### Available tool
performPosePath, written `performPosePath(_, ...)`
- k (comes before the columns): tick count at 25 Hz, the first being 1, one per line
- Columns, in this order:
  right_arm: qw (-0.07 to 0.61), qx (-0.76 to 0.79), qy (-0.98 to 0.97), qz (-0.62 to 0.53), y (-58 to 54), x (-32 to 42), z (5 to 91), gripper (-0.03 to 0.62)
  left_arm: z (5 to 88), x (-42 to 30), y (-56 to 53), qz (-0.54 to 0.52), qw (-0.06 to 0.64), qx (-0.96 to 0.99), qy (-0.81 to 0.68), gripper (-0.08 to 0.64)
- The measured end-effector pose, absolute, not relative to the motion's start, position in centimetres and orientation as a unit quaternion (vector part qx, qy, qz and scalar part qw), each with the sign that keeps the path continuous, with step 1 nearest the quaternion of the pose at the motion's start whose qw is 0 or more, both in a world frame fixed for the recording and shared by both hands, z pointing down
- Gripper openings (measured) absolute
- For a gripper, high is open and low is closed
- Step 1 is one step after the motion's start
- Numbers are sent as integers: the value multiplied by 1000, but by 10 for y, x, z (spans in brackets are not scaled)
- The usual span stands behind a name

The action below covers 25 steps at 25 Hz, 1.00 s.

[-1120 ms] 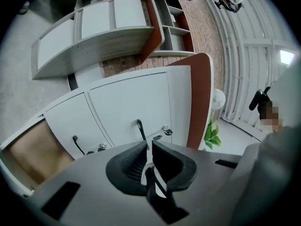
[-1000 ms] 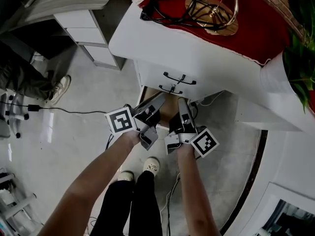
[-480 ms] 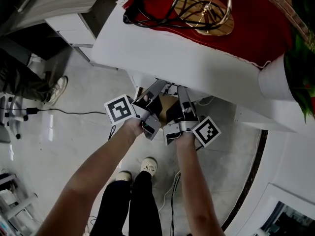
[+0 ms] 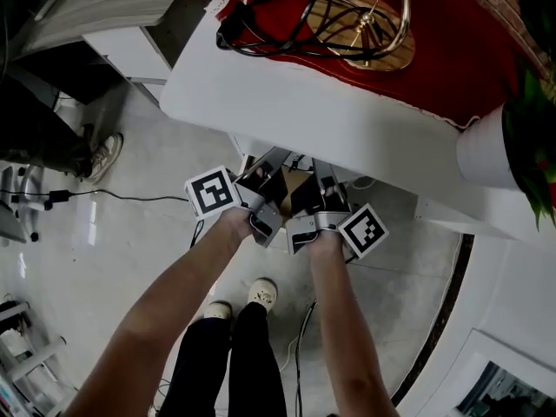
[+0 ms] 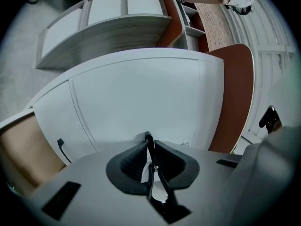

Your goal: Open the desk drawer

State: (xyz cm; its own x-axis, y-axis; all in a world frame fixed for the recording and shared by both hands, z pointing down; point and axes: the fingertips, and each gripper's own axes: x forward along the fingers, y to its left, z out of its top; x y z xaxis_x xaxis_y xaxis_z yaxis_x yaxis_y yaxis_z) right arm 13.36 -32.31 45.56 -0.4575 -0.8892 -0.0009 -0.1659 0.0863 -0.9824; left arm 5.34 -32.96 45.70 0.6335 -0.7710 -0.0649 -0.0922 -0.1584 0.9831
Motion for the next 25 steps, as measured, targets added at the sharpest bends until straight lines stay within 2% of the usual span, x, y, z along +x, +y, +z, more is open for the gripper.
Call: performPosePath(25,342,-401,655,-541,-294,132,454,46,456,51,-300,-298,586,686,-312,44)
